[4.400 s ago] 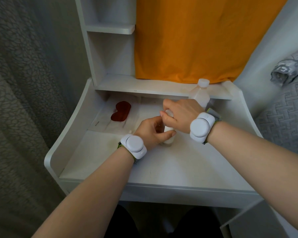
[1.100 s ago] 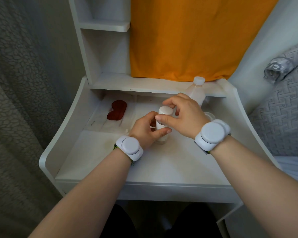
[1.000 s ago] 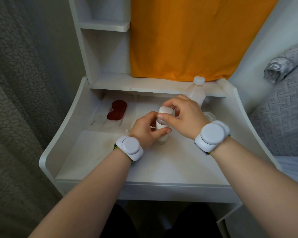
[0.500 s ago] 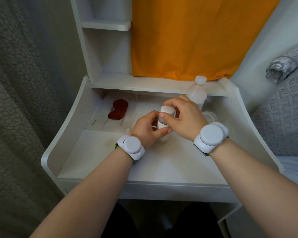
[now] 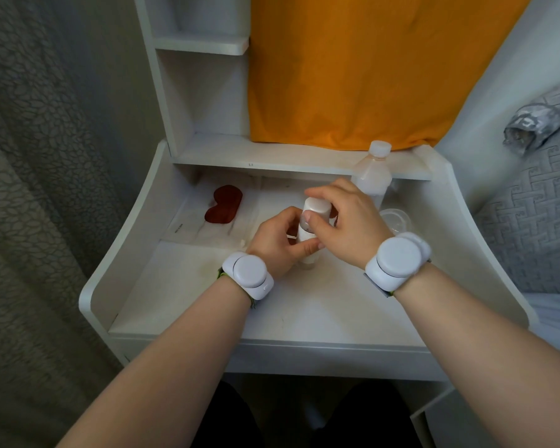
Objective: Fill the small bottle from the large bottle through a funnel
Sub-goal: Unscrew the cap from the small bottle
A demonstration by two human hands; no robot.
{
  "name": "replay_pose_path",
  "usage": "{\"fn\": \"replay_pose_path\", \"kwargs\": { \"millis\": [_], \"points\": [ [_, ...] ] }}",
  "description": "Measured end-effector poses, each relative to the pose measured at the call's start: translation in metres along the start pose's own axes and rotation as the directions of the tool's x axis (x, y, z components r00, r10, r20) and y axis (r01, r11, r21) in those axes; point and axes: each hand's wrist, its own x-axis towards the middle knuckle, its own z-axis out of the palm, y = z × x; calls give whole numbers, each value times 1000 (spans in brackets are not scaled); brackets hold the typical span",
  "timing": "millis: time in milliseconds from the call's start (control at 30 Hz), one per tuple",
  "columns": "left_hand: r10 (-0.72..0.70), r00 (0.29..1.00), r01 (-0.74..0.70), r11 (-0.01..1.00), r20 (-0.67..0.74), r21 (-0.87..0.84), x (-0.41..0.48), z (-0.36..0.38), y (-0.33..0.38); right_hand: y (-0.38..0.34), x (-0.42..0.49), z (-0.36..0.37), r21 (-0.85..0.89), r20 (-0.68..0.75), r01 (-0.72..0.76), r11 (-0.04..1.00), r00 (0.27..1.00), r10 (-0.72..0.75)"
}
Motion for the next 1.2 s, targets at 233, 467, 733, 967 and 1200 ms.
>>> {"fn": "replay_pose_path", "kwargs": {
  "millis": [233,467,733,967,1200],
  "points": [
    [15,1000,-15,1000,-7,-20,0,1,-1,0,0,-1,32,-4,-26,999,1000,26],
    [8,1000,-8,1000,14,-3,0,0,-1,2,-1,0,28,-6,0,1000,1000,1],
    [9,1000,-9,1000,3,3,-2,0,1,2,0,1,2,-15,-43,999,999,43],
    [1,1000,-1,1000,13,-3,-1,-1,-1,-1,-1,0,28,26,-40,999,999,40],
    [-3,1000,3,1000,-1,-4,-1,1,0,4,0,4,10,-13,-44,999,999,44]
  ]
}}
